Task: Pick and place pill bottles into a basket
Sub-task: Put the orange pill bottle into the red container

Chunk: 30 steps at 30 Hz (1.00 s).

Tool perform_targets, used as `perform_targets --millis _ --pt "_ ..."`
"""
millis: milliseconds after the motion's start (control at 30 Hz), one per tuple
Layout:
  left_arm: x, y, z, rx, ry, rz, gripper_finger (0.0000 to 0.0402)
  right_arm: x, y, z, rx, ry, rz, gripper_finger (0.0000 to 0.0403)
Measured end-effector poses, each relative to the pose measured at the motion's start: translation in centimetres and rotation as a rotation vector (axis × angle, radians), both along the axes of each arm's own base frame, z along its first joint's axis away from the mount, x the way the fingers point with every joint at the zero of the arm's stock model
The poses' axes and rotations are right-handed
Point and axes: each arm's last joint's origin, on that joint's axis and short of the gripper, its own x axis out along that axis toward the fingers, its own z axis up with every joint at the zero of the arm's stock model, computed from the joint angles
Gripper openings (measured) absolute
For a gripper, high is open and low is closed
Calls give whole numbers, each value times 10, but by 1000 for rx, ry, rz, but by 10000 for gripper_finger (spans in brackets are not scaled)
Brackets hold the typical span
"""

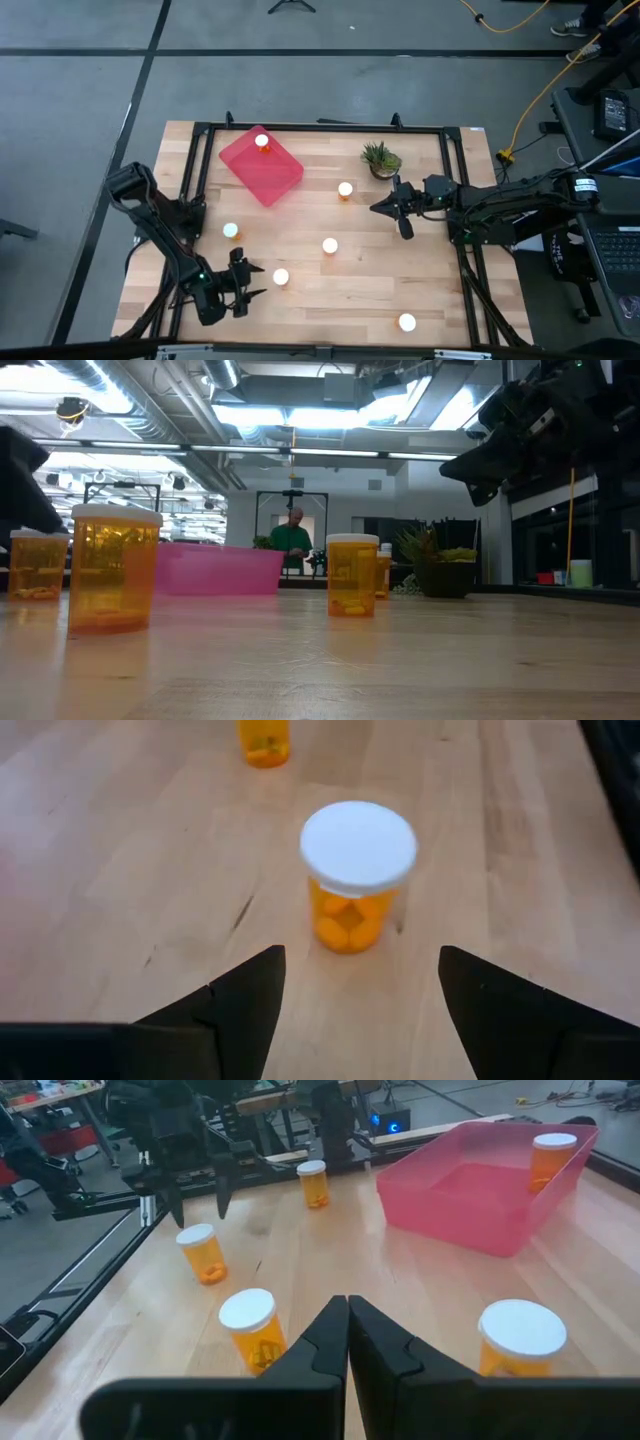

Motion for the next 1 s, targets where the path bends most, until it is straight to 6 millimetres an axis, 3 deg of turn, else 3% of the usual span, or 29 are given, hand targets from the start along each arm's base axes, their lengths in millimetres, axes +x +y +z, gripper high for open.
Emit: perform_targets --millis 400,1000 --pt "21 7 -18 -21 13 81 258 0 7 0 0 4 40 16" --pt "51 19 -13 -68 29 -4 258 0 8 -1 -1 15 42 16"
